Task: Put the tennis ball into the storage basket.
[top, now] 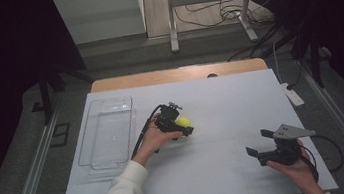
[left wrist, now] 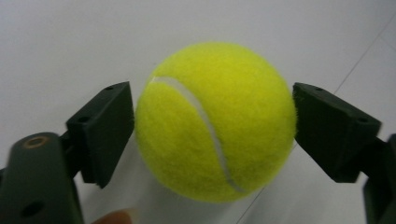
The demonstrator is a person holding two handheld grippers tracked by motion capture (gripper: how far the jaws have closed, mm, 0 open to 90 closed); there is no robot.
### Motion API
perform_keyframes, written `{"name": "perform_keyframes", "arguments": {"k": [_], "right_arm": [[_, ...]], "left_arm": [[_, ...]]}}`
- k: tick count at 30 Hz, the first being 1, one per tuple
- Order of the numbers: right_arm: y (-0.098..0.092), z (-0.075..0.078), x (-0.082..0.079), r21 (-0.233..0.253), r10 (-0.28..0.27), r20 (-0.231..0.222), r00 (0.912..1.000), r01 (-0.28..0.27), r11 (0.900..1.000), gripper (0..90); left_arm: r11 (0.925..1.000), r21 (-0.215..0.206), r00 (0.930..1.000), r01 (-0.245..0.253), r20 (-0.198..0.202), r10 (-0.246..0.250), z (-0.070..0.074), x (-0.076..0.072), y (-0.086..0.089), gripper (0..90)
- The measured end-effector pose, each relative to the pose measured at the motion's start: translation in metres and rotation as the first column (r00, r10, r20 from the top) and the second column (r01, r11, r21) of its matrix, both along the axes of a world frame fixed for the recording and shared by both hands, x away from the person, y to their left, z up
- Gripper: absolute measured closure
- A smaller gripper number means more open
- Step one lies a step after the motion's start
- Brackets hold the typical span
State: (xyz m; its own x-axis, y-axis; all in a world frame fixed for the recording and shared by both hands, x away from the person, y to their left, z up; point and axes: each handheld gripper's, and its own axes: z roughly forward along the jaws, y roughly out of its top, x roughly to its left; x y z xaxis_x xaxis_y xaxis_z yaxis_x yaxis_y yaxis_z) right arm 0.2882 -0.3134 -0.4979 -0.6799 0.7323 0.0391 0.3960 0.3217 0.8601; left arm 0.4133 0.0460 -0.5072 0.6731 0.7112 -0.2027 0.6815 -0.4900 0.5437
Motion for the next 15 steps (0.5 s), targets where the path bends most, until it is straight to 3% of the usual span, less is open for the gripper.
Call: {"name": "perform_keyframes", "arguments": {"k": [3, 9, 15], "right_arm": [[-0.0003, 0.0, 0.0, 0.003, -0.001, 0.0, 1.0, 0.001, 1.0, 11.7], [-0.0003, 0.0, 0.0001, 0.003, -0.002, 0.0, 1.0, 0.002, 1.0, 11.8], [-0.0006, -0.0001, 0.0002, 0.004, -0.004, 0.0, 1.0, 0.004, 1.0, 11.7]], "left_arm": [[0.9999, -0.012, 1.0, 0.002, -0.003, -0.002, 0.0, -0.0003, 0.0005, 25.9], [0.9999, 0.007, 0.9998, 0.008, 0.017, -0.008, 0.0024, -0.0027, -0.0006, 26.7], [0.9998, -0.015, 0.9992, 0.01, 0.04, -0.01, 0.0092, -0.0059, 0.0022, 26.8]]}}
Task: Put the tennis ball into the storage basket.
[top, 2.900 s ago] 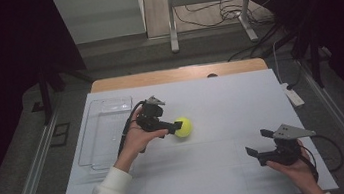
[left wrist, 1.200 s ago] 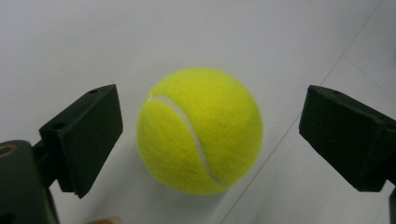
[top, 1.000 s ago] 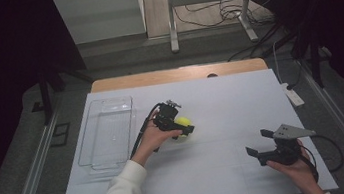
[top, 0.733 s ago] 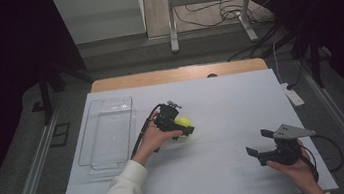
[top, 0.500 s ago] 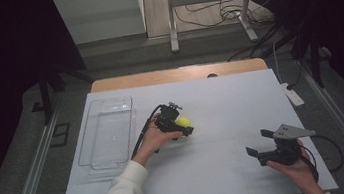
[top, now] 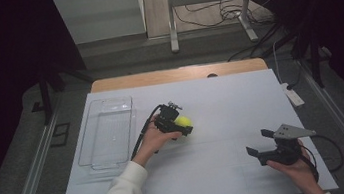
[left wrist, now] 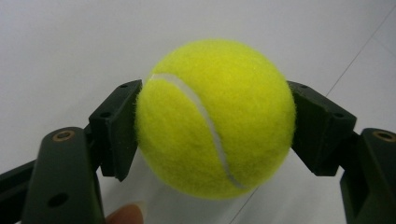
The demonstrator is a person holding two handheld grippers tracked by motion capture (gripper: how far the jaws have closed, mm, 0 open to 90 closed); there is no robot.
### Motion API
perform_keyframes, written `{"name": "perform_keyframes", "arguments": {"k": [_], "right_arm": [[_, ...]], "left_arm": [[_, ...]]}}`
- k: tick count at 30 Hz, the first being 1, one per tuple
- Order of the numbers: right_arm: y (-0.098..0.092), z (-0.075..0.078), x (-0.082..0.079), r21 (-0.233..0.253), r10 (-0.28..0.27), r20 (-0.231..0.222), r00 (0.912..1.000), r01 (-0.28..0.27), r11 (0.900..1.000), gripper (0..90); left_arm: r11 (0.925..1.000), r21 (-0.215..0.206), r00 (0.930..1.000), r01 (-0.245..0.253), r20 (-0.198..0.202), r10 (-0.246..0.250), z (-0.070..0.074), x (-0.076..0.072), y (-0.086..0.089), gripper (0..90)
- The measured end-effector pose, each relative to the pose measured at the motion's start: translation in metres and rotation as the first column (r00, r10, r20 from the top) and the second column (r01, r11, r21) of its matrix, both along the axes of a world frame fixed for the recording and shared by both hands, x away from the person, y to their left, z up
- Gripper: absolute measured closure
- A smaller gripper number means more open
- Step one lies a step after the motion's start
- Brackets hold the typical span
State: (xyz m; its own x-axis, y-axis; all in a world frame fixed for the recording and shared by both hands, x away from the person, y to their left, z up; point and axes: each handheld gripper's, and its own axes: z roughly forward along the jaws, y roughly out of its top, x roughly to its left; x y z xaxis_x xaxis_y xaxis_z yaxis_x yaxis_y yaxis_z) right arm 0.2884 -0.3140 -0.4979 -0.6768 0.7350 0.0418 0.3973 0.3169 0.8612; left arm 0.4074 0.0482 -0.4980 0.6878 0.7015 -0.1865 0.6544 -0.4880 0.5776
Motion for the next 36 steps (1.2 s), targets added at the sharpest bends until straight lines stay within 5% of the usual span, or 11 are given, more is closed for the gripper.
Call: {"name": "perform_keyframes", "arguments": {"k": [36], "right_arm": [[0.0, 0.0, -0.001, -0.003, -0.005, 0.004, 1.0, 0.005, 1.0, 11.8]], "left_arm": [[0.9953, -0.095, 0.9916, 0.019, 0.129, -0.006, 0.026, -0.031, 0.026, 26.9]]}}
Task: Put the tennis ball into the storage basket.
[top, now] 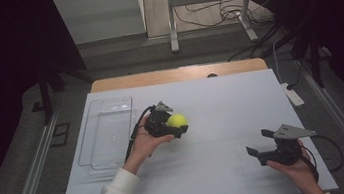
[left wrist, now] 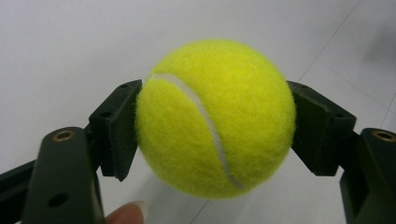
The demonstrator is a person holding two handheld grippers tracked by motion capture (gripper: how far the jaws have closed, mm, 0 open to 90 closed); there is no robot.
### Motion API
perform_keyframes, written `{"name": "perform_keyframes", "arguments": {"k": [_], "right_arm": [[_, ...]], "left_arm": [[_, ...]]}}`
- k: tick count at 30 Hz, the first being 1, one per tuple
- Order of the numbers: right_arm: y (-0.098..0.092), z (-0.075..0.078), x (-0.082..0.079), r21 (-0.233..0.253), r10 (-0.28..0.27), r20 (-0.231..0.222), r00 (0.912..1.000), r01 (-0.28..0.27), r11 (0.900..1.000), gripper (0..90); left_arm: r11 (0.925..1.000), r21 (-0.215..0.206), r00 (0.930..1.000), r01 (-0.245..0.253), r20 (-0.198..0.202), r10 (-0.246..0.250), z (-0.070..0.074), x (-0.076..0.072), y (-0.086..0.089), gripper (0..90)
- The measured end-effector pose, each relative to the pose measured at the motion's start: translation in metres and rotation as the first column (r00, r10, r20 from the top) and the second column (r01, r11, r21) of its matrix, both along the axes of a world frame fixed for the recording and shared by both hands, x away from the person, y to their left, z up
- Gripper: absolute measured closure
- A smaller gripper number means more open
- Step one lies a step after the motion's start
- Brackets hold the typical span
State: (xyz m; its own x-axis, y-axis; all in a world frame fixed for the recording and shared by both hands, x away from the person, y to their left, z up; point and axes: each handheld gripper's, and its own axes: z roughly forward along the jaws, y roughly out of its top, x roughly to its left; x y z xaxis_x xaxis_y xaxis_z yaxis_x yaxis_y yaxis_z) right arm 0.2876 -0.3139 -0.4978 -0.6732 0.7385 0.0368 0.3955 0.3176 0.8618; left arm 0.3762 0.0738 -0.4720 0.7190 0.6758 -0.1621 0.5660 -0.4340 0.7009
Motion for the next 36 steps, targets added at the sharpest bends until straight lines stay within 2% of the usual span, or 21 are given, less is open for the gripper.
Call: {"name": "perform_keyframes", "arguments": {"k": [14, 36], "right_arm": [[0.0, 0.0, 0.0, 0.001, 0.0, 0.003, 1.0, 0.0, 1.0, 11.8], [0.0, 0.0, 0.0, -0.001, 0.0, 0.001, 1.0, 0.0, 1.0, 11.9]], "left_arm": [[0.9989, -0.042, 0.9991, -0.019, 0.037, 0.02, 0.008, -0.004, 0.012, 26.8], [0.993, -0.112, 0.993, -0.038, 0.107, 0.05, 0.024, -0.009, 0.025, 26.8]]}}
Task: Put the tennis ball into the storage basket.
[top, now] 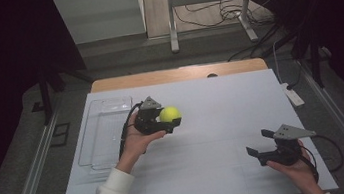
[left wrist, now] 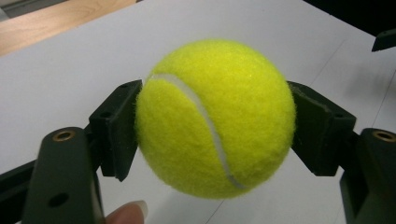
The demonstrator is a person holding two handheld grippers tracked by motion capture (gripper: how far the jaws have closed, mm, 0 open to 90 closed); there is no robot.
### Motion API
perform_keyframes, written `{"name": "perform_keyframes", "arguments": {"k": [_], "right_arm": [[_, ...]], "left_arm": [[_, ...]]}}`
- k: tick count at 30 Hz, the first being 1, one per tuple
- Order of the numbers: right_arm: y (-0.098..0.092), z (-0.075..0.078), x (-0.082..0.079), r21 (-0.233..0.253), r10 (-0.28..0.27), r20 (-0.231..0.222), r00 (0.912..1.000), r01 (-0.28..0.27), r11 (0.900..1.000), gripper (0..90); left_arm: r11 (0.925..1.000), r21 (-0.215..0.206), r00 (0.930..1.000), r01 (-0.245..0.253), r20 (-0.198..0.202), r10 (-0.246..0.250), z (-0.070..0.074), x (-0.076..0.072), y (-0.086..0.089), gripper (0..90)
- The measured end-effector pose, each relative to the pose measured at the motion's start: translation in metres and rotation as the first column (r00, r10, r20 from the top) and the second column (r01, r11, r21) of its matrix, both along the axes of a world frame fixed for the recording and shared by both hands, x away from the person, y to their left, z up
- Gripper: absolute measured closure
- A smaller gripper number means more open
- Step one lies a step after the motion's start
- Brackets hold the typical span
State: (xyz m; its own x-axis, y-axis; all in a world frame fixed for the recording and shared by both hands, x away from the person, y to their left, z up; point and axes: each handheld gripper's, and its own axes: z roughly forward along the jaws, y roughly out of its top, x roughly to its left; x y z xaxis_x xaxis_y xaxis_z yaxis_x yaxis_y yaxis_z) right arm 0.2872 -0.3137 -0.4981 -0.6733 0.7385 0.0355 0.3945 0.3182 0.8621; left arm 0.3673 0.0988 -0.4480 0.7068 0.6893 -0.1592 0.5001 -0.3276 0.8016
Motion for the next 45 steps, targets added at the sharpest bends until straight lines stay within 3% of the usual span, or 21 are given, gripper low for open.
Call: {"name": "perform_keyframes", "arguments": {"k": [20, 45], "right_arm": [[0.0, 0.0, 0.0, 0.001, 0.0, 0.001, 1.0, 0.0, 1.0, 11.9], [-0.001, 0.001, -0.001, 0.004, -0.001, 0.007, 1.0, 0.001, 1.0, 12.0]], "left_arm": [[0.9989, -0.046, 0.9986, -0.012, 0.051, 0.015, 0.014, -0.005, 0.012, 26.9], [0.9912, -0.112, 0.9922, -0.071, 0.094, 0.081, 0.029, -0.009, 0.036, 26.9]]}}
